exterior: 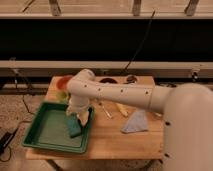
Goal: Place sponge in table surface
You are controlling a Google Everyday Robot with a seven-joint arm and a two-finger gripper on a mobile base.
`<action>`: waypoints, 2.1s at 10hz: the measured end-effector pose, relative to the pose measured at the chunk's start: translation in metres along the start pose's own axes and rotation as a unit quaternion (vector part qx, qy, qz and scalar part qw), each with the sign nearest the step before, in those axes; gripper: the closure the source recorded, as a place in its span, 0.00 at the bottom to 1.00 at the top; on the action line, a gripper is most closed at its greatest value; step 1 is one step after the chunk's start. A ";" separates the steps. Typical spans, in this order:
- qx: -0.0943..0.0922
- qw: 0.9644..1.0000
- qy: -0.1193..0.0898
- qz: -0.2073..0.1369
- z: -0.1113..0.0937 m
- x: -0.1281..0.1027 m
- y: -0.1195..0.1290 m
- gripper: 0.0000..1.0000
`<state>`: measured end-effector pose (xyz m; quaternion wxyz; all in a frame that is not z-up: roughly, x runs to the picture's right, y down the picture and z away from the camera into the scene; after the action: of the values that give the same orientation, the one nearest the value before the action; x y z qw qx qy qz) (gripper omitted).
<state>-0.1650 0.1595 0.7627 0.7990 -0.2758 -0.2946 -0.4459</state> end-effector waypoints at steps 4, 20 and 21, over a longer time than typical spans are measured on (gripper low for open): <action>-0.028 0.998 -0.013 -0.054 0.023 -0.002 -0.020 0.35; -0.043 0.984 -0.027 -0.173 0.070 0.001 -0.008 0.35; -0.045 0.982 -0.028 -0.183 0.072 -0.002 -0.010 0.35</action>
<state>-0.1902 0.2066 0.8117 0.6823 -0.2648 -0.3418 -0.5895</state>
